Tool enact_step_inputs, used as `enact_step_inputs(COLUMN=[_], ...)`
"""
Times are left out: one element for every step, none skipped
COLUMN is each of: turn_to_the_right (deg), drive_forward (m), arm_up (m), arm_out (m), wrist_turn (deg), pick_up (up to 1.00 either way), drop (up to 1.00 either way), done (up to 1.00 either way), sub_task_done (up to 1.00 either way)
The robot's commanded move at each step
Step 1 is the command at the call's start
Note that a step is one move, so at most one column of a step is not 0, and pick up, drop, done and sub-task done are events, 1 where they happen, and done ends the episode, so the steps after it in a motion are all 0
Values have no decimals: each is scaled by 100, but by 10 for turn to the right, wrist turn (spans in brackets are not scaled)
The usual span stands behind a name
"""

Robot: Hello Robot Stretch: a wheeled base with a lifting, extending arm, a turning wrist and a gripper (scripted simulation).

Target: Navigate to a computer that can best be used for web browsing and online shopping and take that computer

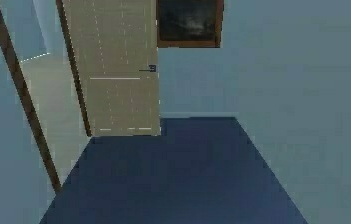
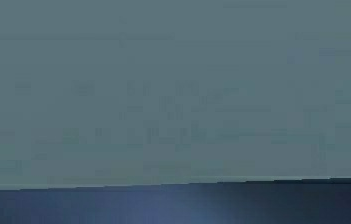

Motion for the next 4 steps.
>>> enact_step_inputs(turn_to_the_right=[0,-330,0,-60], drive_forward=[75,0,100,0], arm_up=[0,0,0,0], arm_out=[0,0,0,0], wrist_turn=[0,0,0,0], pick_up=[0,0,0,0], drop=[0,0,0,0], done=[0,0,0,0], sub_task_done=[0,0,0,0])
